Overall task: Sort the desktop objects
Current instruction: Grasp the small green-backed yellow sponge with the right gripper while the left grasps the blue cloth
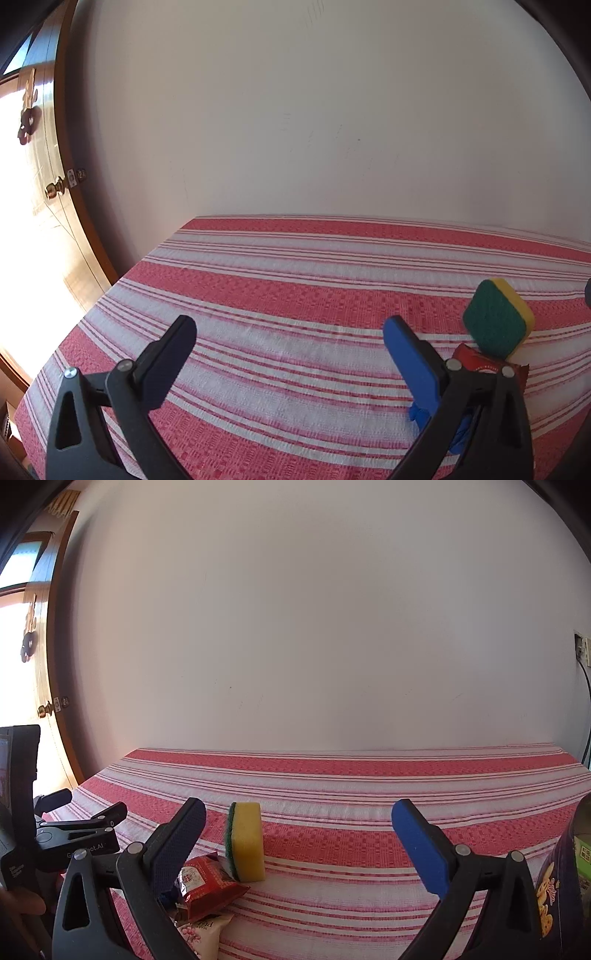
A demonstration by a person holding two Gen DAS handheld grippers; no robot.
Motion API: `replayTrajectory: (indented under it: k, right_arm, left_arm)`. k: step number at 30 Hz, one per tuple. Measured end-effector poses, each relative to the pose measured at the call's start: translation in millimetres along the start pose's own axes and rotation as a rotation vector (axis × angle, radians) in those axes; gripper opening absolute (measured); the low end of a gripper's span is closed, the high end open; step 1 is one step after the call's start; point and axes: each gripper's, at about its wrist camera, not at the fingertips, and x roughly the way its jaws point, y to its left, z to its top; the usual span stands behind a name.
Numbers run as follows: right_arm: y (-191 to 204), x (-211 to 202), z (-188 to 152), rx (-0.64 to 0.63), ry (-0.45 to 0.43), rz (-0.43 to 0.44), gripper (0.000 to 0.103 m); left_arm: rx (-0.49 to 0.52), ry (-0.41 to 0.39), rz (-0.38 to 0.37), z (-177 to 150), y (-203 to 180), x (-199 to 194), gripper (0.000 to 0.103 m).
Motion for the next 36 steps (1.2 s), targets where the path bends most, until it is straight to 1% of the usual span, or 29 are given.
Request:
replayTrajectory:
  k: [3, 5, 7, 9, 11, 13, 15, 16, 17, 19, 20, 22, 24, 25, 27, 29, 31, 33, 35, 36]
  right_arm:
    - [9.4, 14.3, 3.4, -0.021, 0.046, 0.024, 0.102]
    - [18.2, 29.9, 3.8, -0.041, 0.107, 0.042, 0.102]
    - [26.7, 43.5, 3.6, -0.052, 0.172, 0.053, 0.102]
    - [33.6, 57.5, 3.0, -0.066, 0.214, 0.049, 0.099]
    - [44.5, 68.7, 1.9, -0.104, 0.255, 0.050, 0.086]
    - [52.1, 86.4, -1.2, -0.133, 0.321, 0.038, 0.074]
    - [53.1, 99.9, -4.8, -0.119, 0.385, 0.035, 0.068]
    - [52.2, 102.9, -5.8, -0.105, 0.402, 0.031, 0.064]
    - [51.1, 105.2, -6.8, -0.097, 0.418, 0.028, 0.055]
    - [43.3, 111.2, -9.9, -0.073, 0.445, 0.064, 0.032]
    - [41.9, 110.3, -10.3, -0.063, 0.444, 0.085, 0.032]
    - [40.4, 107.0, -9.4, -0.041, 0.415, 0.128, 0.032]
    - [37.4, 93.9, -5.8, -0.020, 0.350, 0.159, 0.032]
    - [34.1, 83.9, -4.8, -0.016, 0.311, 0.151, 0.032]
    - [27.0, 65.7, -1.2, -0.010, 0.247, 0.119, 0.032]
    - [15.2, 51.8, 5.6, 0.028, 0.210, 0.112, 0.032]
    - [2.7, 41.8, 7.6, 0.068, 0.191, 0.114, 0.032]
    - [-6.4, 34.0, 7.7, 0.082, 0.181, 0.096, 0.033]
    - [-11.9, 31.0, 7.4, 0.087, 0.183, 0.084, 0.033]
    - [-14.6, 30.2, 6.8, 0.094, 0.184, 0.081, 0.033]
  left_arm:
    - [-0.008, 0.023, -0.020, -1.3, -1.0, 1.0, 0.102]
    - [-0.003, 0.035, -0.033, -3.1, -3.6, 0.7, 0.102]
    - [0.008, 0.049, -0.031, -4.2, -7.7, 1.8, 0.102]
    - [0.015, 0.071, -0.029, -4.5, -10.0, 4.9, 0.102]
    - [0.006, 0.089, -0.047, -5.1, -10.0, 6.6, 0.102]
    - [-0.010, 0.094, -0.055, -5.9, -8.2, 6.7, 0.102]
    - [-0.017, 0.096, -0.061, -6.8, -7.0, 5.8, 0.102]
    - [-0.017, 0.095, -0.066, -7.2, -7.3, 5.3, 0.102]
    - [-0.014, 0.092, -0.071, -7.5, -7.6, 5.2, 0.102]
    - [-0.001, 0.081, -0.085, -7.1, -9.8, 3.8, 0.102]
    - [0.010, 0.075, -0.090, -7.9, -11.9, 2.2, 0.102]
    - [0.033, 0.058, -0.106, -8.3, -16.3, -1.7, 0.102]
    - [0.049, 0.042, -0.138, -7.9, -19.2, -6.0, 0.102]
    - [0.054, 0.038, -0.164, -8.4, -20.4, -8.1, 0.102]
    - [0.063, 0.060, -0.240, -10.2, -24.2, -9.4, 0.102]
    - [0.091, 0.088, -0.306, -12.8, -31.7, -7.8, 0.102]
    - [0.149, 0.106, -0.319, -16.3, -44.7, -9.3, 0.102]
    - [0.184, 0.119, -0.328, -18.1, -53.7, -9.7, 0.102]
    - [0.182, 0.149, -0.344, -19.1, -57.5, -6.9, 0.101]
    - [0.173, 0.177, -0.346, -19.6, -59.3, -3.2, 0.101]
